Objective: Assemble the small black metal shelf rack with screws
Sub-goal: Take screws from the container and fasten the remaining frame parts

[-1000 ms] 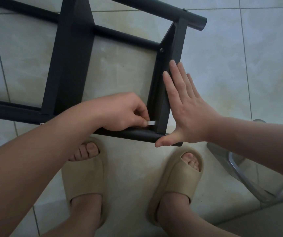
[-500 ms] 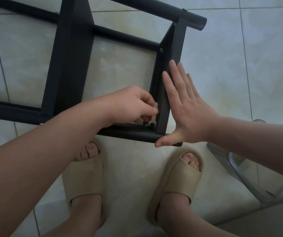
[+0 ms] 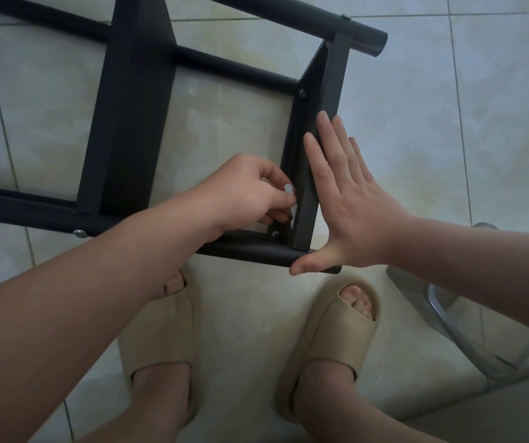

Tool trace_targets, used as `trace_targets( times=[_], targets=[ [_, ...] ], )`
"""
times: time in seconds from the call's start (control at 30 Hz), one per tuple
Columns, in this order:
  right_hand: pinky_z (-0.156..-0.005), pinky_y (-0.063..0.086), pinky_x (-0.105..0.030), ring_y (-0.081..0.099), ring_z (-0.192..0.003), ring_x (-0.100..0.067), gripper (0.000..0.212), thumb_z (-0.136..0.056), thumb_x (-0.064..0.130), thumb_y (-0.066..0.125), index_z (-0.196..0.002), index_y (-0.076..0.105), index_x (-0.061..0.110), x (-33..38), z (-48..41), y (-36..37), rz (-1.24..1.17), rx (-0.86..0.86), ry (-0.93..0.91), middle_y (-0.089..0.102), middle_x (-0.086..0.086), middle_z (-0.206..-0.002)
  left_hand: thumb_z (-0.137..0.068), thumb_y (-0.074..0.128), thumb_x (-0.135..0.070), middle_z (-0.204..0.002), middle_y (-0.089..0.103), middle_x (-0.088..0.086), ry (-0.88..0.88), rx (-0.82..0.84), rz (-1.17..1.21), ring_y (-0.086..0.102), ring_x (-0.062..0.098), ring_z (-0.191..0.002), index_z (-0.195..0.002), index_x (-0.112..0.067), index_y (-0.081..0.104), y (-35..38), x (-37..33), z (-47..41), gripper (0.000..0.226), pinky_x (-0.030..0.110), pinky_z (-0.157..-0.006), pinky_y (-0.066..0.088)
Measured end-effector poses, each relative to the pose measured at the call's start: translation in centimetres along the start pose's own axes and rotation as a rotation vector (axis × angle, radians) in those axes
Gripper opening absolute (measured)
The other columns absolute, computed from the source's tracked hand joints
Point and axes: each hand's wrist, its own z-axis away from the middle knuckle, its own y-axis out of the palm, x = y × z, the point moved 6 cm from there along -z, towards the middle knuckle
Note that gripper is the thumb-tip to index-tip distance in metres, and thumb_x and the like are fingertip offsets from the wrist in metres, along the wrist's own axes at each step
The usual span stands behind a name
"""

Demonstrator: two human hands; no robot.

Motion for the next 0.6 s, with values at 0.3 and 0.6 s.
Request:
trace_targets(
  times=[0.3,0.6],
  targets=[
    [-0.124,0.000,-0.060,-0.019,-0.152,-0.041,0.148,-0.062,0.102,0.034,-0.158,-0.005,-0.003,-0.06,-0.03,0.06,-0.001,0.004,-0.001,-0.017,-0.026,-0.164,-0.092,0.069,-0.008,-0.086,0.076,0.014,-0.051,0.054,0.018,0.076,0.021,-0.077,-0.087,-0.012,0.065,0.13,0.41,-0.09,0.008,0.033,-0.077,0.061],
    [-0.124,0.002,-0.062,-0.017,-0.153,-0.041,0.146,-0.064,0.103,0.030,-0.158,-0.006,-0.002,-0.07,-0.03,0.19,-0.018,-0.022,-0.017,-0.016,-0.026,-0.165,-0.096,0.066,-0.015,-0.081,0.076,0.011,-0.117,0.109,0.108,0.075,0.023,-0.079,-0.088,-0.012,0.064,0.45,0.66,0.05,0.009,0.036,-0.080,0.061]
  ],
)
